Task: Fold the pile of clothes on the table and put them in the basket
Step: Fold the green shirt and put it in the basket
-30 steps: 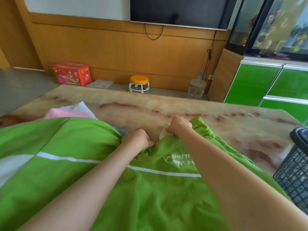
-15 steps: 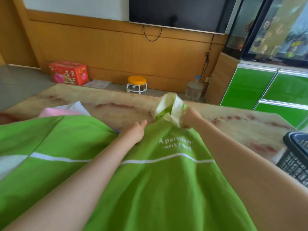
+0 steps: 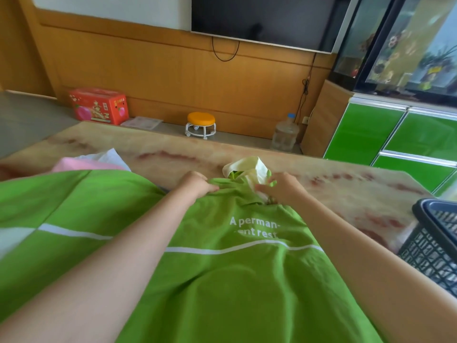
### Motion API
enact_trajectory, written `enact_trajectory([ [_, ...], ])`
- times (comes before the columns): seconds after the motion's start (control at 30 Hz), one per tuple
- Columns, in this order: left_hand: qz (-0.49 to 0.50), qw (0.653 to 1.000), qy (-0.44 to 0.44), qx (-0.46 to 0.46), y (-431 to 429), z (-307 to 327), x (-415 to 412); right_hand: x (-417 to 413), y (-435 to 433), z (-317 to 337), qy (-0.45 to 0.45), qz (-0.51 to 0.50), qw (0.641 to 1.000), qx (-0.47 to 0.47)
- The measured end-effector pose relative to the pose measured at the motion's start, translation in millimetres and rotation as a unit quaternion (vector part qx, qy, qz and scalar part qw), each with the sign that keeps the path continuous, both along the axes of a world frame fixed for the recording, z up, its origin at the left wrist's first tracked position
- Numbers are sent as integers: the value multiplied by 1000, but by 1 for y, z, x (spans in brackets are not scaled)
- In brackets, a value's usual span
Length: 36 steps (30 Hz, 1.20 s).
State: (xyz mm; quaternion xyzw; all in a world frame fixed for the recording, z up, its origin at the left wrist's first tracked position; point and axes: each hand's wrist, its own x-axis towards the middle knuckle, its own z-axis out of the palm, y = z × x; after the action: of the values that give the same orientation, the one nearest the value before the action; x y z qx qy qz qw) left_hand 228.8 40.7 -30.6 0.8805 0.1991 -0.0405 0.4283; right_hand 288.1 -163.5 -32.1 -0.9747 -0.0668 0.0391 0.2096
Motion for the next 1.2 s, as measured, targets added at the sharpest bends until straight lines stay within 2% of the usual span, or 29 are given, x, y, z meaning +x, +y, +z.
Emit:
enact_trajectory([
  [0.13,-4,999,13,-44,-1,-4,-4,8,38,29,-54,-9,998,-8],
  [0.23,-3,999,30,16,-1,-11,-5,6,74,34,-26,3,998,-53],
  [0.43,-20,997,32,66,-1,-28,-11,10,89,-8,10,2,985,-173],
  [0.53,-14,998,38,56,1,-32,-11,14,87,-16,2,-26,988,-152],
  [0.67,-14,994,66,91,4,-32,-12,18,80,-18,-20,-65,992,-106],
  [0.73,-18,996,54,67,3,-30,-15,19,77,-14,-60,-103,992,-47],
  [0.77,-8,999,24,30,2,-28,-16,20,75,-10,-80,-130,988,12],
  [0.83,45,995,-82,-47,0,-19,-19,24,71,1,-121,-177,959,187],
  [0.87,83,983,-146,-70,-2,-13,-19,26,70,7,-142,-183,929,288],
  [0.93,134,947,-286,-54,-1,-2,-15,31,73,9,-151,-134,878,434],
  [0.97,142,930,-340,-7,0,1,-12,31,75,8,-123,-90,878,453],
  [1.0,147,917,-366,59,0,2,-10,29,78,2,-76,-43,901,425],
  [1.03,147,913,-357,136,0,0,-9,28,80,-5,-19,2,935,355],
  [1.1,96,925,-252,268,-3,-11,-11,18,74,-19,53,57,982,173],
  [1.13,48,930,-188,311,-4,-19,-13,15,65,-24,30,59,992,111],
  [1.2,-39,929,-78,359,-7,-31,-19,15,38,-29,-41,15,996,77],
])
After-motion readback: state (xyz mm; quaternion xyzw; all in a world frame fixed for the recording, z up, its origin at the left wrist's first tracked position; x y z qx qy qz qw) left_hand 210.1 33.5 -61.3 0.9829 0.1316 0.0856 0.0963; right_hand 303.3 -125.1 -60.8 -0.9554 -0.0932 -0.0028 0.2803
